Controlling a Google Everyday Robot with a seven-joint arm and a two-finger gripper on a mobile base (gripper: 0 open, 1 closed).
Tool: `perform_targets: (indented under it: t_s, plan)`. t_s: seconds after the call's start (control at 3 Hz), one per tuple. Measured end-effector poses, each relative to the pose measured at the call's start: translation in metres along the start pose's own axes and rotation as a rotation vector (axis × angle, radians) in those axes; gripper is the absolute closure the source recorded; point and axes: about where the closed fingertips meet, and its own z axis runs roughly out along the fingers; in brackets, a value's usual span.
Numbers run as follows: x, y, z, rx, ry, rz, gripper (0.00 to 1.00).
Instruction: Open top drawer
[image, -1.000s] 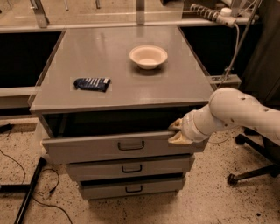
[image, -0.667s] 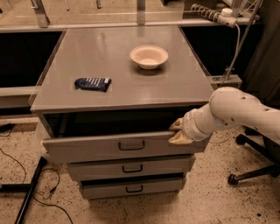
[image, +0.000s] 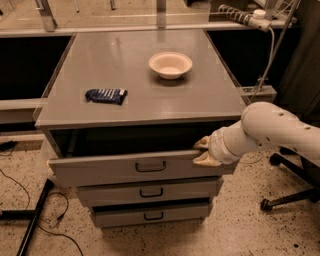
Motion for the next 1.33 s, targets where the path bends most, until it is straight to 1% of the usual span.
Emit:
perform_targets:
  t_s: [0.33,0.67,1.0,1.33]
  plan:
    - [-0.001,0.000,-0.002,0.000,0.000,0.000,0.38]
    - [0.019,0.032,-0.007,-0.023,-0.022,0.042,0.62]
    - [0.015,0.030,-0.012,-0.023,-0.023,0.042,0.85]
    - [0.013,0.029,-0.016,-0.024,-0.023,0.041,1.00]
